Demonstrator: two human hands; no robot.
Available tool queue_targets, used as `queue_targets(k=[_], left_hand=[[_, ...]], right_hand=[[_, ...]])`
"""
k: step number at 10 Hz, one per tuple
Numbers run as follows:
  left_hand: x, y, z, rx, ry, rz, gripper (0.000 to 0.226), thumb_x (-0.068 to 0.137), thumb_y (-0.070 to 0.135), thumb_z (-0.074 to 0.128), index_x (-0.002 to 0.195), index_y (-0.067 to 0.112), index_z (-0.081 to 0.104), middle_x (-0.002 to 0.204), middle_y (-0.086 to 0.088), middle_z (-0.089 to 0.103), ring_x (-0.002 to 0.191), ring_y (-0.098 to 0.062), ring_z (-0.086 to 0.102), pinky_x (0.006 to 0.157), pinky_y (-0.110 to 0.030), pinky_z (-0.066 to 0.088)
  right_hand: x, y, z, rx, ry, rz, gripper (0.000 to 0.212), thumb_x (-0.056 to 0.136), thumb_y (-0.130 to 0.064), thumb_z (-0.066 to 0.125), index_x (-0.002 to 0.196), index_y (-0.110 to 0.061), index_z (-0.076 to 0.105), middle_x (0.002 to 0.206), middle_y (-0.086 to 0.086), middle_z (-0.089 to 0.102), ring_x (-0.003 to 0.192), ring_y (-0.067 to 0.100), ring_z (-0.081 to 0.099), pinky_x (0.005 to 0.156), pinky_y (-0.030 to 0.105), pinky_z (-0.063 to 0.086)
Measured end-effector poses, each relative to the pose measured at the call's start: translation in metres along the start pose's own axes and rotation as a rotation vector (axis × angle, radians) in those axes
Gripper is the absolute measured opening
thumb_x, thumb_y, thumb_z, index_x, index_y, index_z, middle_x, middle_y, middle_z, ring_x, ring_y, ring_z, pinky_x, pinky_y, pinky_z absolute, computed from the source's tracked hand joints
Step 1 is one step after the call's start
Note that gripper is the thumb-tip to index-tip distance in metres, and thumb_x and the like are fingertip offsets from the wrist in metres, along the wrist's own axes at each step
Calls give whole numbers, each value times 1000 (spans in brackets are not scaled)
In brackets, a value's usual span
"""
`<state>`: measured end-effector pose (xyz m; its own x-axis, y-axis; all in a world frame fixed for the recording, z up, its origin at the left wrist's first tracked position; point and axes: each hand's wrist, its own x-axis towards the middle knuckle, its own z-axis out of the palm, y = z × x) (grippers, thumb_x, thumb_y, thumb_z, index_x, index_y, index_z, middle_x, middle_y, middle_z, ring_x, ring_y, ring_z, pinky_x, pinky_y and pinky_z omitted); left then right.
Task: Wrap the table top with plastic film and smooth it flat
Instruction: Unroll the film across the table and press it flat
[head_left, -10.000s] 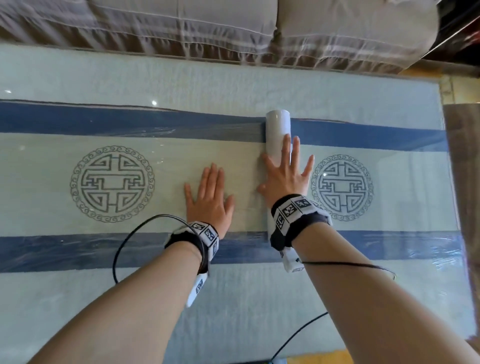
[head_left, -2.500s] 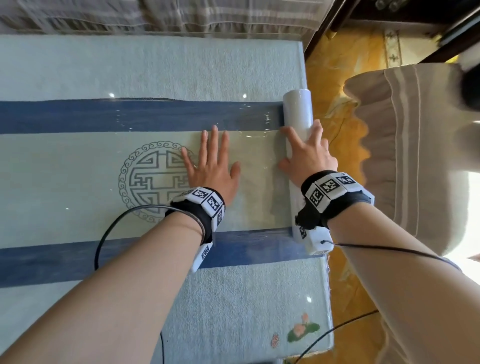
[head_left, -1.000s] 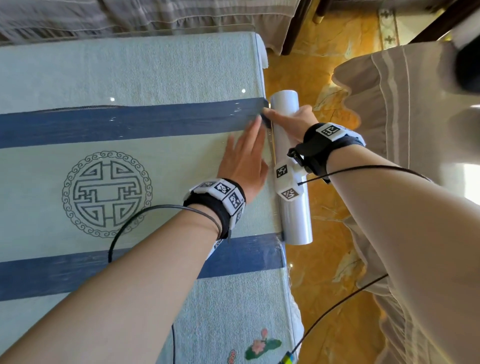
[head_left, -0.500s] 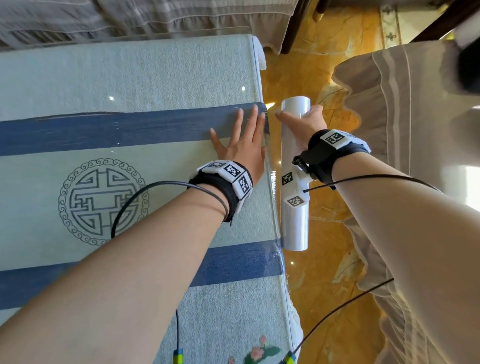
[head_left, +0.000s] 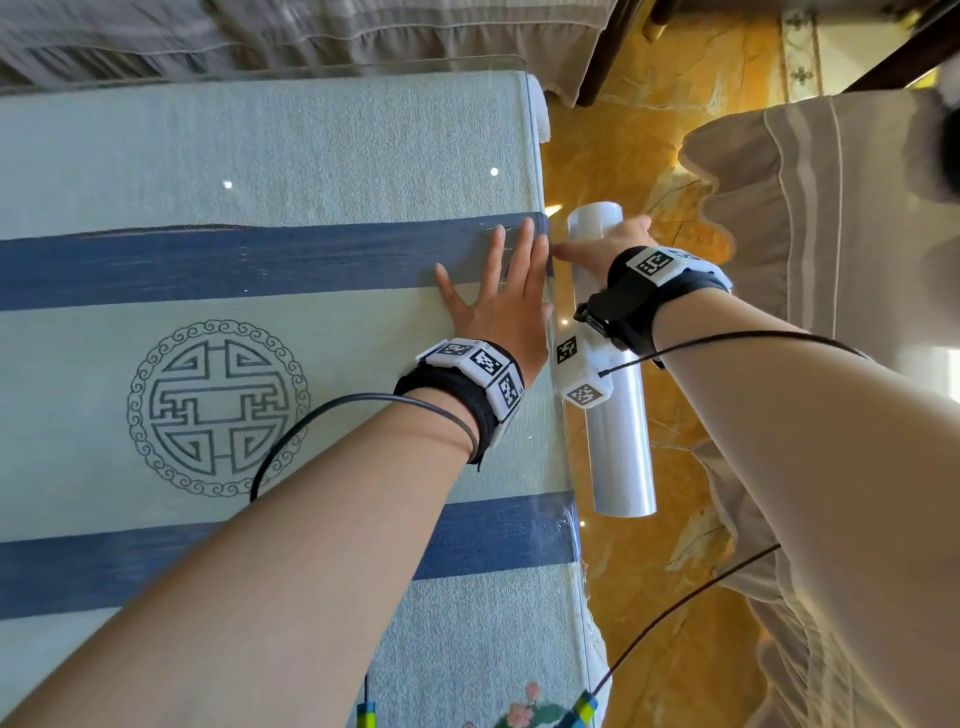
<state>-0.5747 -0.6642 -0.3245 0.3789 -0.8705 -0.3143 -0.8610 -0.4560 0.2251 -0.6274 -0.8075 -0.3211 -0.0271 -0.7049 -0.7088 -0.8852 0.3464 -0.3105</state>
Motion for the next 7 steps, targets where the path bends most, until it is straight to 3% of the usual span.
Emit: queue_targets(k=[1, 2, 3, 4, 5, 6, 7], left_hand=[[-9, -14, -11, -13, -4, -16, 64, 102, 35, 29, 153, 23, -9, 160, 8, -18, 147, -17, -17, 106, -75, -1], [-23, -28, -19, -33, -13, -24, 65, 102, 34, 30, 152, 23, -10, 160, 8, -19, 147, -17, -19, 106, -75, -3], [-32, -34, -25, -41, -16, -17, 64, 103, 35, 28, 152, 23, -11, 159, 8, -21, 146, -17, -20, 105, -75, -1], [-38, -39, -30, -29, -8, 4, 62, 103, 36, 25, 152, 23, -12, 159, 8, -21, 146, -17, -20, 106, -75, 1], [-52, -50, -26, -10, 4, 21, 63, 102, 36, 23, 152, 22, -11, 160, 6, -20, 147, -17, -17, 106, -75, 5], [-66, -54, -22, -5, 1, 46, 63, 102, 37, 22, 153, 19, -11, 160, 4, -18, 147, -19, -17, 105, -76, 5], [-69, -57, -25, -8, 20, 63, 63, 103, 34, 26, 153, 18, -9, 161, 3, -17, 148, -20, -16, 105, -77, 5]], right_hand=[[-10, -15, 10, -101, -35, -26, 109, 72, -46, 82, 147, -4, 16, 102, 17, 51, 109, 35, 52, 87, 45, 43], [-19, -19, 25, -217, -49, -51, 105, 74, -42, 83, 146, -3, 18, 134, 20, 46, 117, 36, 51, 97, 46, 44], [-26, -23, 31, -191, -40, -94, 107, 77, -46, 79, 151, -1, 17, 147, 22, 38, 132, 39, 42, 107, 47, 37], [-35, -23, 23, -278, 26, -10, 109, 71, -59, 78, 148, -1, 26, 138, 20, 49, 125, 37, 51, 101, 43, 45], [-35, -6, 21, -180, -73, -55, 79, 87, -41, 72, 146, -3, 37, 147, 17, 45, 133, 33, 46, 70, 23, 42], [-37, 20, 18, -190, -126, -20, 60, 98, -34, 58, 146, -3, 41, 151, 16, 42, 138, 32, 41, 63, 19, 36], [-48, 30, 14, -214, -87, 34, 68, 97, -51, 52, 146, -5, 41, 147, 17, 46, 133, 32, 47, 94, 33, 42]])
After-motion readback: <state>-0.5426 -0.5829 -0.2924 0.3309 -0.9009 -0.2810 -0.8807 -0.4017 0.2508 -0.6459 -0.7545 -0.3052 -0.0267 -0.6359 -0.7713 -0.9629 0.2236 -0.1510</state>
